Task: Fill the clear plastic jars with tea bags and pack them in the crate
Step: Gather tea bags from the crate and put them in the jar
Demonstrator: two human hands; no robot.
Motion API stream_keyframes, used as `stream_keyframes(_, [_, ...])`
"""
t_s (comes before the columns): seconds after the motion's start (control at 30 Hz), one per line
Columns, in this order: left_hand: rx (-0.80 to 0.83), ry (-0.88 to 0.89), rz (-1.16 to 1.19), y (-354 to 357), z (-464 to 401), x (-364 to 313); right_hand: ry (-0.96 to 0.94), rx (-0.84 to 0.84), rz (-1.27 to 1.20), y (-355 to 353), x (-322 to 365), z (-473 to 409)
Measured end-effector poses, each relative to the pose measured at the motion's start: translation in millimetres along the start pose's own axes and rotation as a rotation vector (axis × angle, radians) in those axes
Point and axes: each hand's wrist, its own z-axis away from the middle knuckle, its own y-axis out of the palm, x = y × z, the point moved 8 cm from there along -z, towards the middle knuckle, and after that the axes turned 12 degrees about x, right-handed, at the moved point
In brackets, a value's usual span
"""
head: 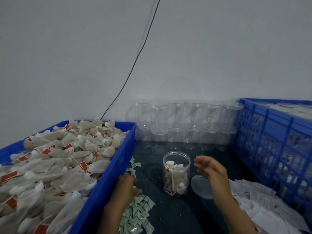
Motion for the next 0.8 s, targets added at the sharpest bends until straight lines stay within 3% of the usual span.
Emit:
stream_keyframes(0.23, [-0.049, -0.044, 0.121, -7.6, -4.7, 5.3, 0.151, 0.047, -0.053, 6.9, -39.5, 4.7])
stream_keyframes(0.57, [-0.312, 0.202, 0.214, -40.6, 26.7, -44.2, 0.222, -0.01, -0.117, -4.0, -53.6, 4.8])
stream_keyframes(0.7, [-0.647, 0.458, 0.118, -78.0, 63.3, -115.2, 0.248, -0.037, -0.104, -8.4, -57.2, 5.1])
stream_keyframes(0.8, [-0.551, 0.491, -0.094, -72.9, 51.0, -159.9, 0.266, -0.056, -0.077, -10.7, -58.4, 8.0])
